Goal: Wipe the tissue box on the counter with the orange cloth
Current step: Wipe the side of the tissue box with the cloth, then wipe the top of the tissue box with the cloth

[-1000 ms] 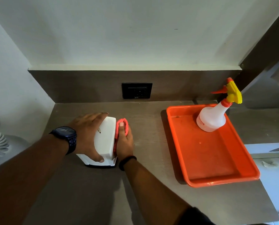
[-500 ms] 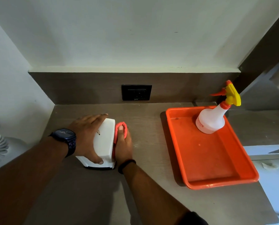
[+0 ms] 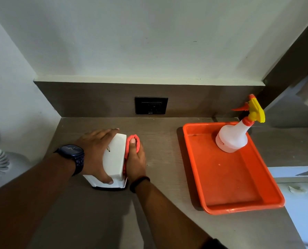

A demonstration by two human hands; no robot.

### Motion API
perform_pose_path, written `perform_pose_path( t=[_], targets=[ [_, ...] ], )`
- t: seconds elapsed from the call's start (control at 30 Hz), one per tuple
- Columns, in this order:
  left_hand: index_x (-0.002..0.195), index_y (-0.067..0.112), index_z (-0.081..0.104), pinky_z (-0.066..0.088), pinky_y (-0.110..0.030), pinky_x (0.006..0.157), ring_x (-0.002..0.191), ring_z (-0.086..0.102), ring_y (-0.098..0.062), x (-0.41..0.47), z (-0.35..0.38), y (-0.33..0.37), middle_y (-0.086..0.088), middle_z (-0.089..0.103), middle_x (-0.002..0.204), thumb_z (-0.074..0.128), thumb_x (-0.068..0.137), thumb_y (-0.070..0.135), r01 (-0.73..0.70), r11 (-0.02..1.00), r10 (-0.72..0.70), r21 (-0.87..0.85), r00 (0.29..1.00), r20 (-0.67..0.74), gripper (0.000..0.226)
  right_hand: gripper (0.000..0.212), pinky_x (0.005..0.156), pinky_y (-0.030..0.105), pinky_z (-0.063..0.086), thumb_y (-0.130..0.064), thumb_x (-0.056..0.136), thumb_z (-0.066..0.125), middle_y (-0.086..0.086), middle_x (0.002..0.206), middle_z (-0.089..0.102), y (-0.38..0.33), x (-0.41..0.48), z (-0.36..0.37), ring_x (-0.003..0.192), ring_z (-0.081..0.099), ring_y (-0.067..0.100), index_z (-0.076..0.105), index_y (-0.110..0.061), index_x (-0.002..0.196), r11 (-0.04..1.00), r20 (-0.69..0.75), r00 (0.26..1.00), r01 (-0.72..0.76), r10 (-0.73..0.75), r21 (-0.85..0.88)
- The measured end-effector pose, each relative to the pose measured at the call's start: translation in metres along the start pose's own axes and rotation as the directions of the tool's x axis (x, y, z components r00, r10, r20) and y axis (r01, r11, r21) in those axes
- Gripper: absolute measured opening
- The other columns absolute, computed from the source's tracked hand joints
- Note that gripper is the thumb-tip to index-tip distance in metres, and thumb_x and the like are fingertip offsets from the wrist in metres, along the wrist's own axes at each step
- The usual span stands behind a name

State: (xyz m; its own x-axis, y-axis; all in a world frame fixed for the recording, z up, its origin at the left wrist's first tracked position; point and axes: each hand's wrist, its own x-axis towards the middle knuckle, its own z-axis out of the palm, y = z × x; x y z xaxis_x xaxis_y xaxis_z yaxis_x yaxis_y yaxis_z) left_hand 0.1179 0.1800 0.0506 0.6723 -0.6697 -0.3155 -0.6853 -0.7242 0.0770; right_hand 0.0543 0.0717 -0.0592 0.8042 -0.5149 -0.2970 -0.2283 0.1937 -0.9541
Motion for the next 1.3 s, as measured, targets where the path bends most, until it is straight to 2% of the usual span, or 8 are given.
perform_pose_path(
  t=[0.4, 0.67, 0.73, 0.83, 0.93, 1.03, 1.13, 1.3],
  targets=[
    [0.143, 0.029, 0.0, 0.027, -0.04, 0.111, 0.134, 0.028, -0.023, 0.001, 0.004, -0.006, 0.0, 0.027, 0.15, 0.071, 0.027, 0.076, -0.006, 0.999, 0.006, -0.038, 1.0, -0.013, 0.144, 0.022, 0.11, 0.052, 0.051, -0.085, 0.079, 0.042, 0.0, 0.127, 0.069, -0.003, 0.001, 0.002, 0.121, 0.064, 0.021, 0.056, -0.074, 0.092, 0.998, 0.022, 0.998, 0.065, -0.065, 0.009],
    [0.143, 0.027, 0.0, 0.027, -0.04, 0.11, 0.132, 0.029, -0.023, 0.001, 0.005, -0.003, 0.0, 0.026, 0.151, 0.07, 0.028, 0.079, 0.011, 1.0, -0.012, -0.026, 0.999, -0.033, 0.144, 0.061, 0.106, 0.053, 0.054, -0.086, 0.077, 0.041, 0.0, 0.12, 0.072, 0.007, -0.025, -0.008, 0.114, 0.067, 0.022, 0.063, -0.041, 0.112, 0.994, 0.012, 0.995, -0.102, 0.101, 0.033],
    [0.143, 0.026, 0.002, 0.027, -0.04, 0.11, 0.132, 0.03, -0.023, 0.0, 0.008, 0.001, 0.001, 0.026, 0.151, 0.069, 0.026, 0.08, 0.028, 0.998, -0.031, -0.049, 0.998, -0.059, 0.145, 0.082, 0.104, 0.057, 0.055, -0.093, 0.072, 0.048, 0.007, 0.119, 0.075, 0.011, -0.035, -0.016, 0.113, 0.071, 0.029, 0.067, -0.028, 0.118, 0.968, 0.019, 0.981, -0.193, 0.193, 0.161],
    [0.144, 0.024, 0.003, 0.023, -0.038, 0.111, 0.134, 0.028, -0.021, 0.0, 0.012, 0.012, 0.001, 0.026, 0.151, 0.071, 0.025, 0.079, 0.068, 0.991, -0.081, -0.115, 0.991, -0.109, 0.148, 0.067, 0.105, 0.063, 0.053, -0.069, 0.083, 0.061, 0.02, 0.118, 0.076, -0.003, -0.034, -0.032, 0.112, 0.072, 0.039, 0.069, -0.012, 0.118, 0.863, -0.036, 0.934, -0.312, 0.355, 0.398],
    [0.146, 0.021, 0.0, 0.018, -0.037, 0.113, 0.138, 0.022, -0.023, -0.005, 0.018, 0.012, -0.002, 0.021, 0.154, 0.065, 0.019, 0.088, 0.082, 0.98, -0.108, -0.179, 0.984, -0.139, 0.158, 0.075, 0.11, 0.053, 0.051, -0.065, 0.081, 0.064, 0.02, 0.126, 0.073, -0.042, -0.024, -0.044, 0.117, 0.071, 0.033, 0.064, -0.008, 0.129, 0.815, 0.004, 0.953, -0.261, 0.303, 0.517],
    [0.145, 0.021, -0.007, 0.012, -0.04, 0.115, 0.142, 0.008, -0.025, -0.016, 0.031, -0.002, -0.005, 0.007, 0.157, 0.041, 0.009, 0.099, 0.108, 0.941, -0.171, -0.319, 0.969, -0.178, 0.164, 0.03, 0.083, 0.026, 0.058, -0.037, 0.106, 0.05, 0.005, 0.099, 0.075, -0.084, -0.014, -0.041, 0.086, 0.073, 0.002, 0.068, -0.014, 0.108, 0.946, -0.029, 0.999, 0.037, -0.029, 0.322],
    [0.144, 0.02, -0.012, 0.016, -0.043, 0.115, 0.142, 0.007, -0.025, -0.03, 0.037, -0.016, -0.006, 0.002, 0.157, 0.054, 0.004, 0.094, 0.14, 0.856, -0.248, -0.498, 0.956, -0.158, 0.171, 0.017, 0.088, 0.035, 0.054, -0.046, 0.1, 0.053, -0.008, 0.095, 0.068, -0.112, -0.019, -0.023, 0.091, 0.067, 0.007, 0.064, -0.033, 0.095, 0.931, 0.098, 0.953, 0.301, -0.287, -0.205],
    [0.135, 0.026, -0.027, 0.027, -0.052, 0.11, 0.136, 0.025, -0.034, -0.033, 0.039, -0.018, -0.016, 0.023, 0.151, 0.071, 0.014, 0.075, 0.059, 0.78, -0.239, -0.623, 0.948, -0.21, 0.163, 0.077, 0.11, 0.052, 0.043, -0.068, 0.079, 0.027, 0.007, 0.141, 0.059, -0.096, -0.025, 0.002, 0.135, 0.047, 0.036, 0.06, -0.023, 0.131, 0.32, 0.551, 0.789, 0.614, -0.271, -0.722]
  ],
)
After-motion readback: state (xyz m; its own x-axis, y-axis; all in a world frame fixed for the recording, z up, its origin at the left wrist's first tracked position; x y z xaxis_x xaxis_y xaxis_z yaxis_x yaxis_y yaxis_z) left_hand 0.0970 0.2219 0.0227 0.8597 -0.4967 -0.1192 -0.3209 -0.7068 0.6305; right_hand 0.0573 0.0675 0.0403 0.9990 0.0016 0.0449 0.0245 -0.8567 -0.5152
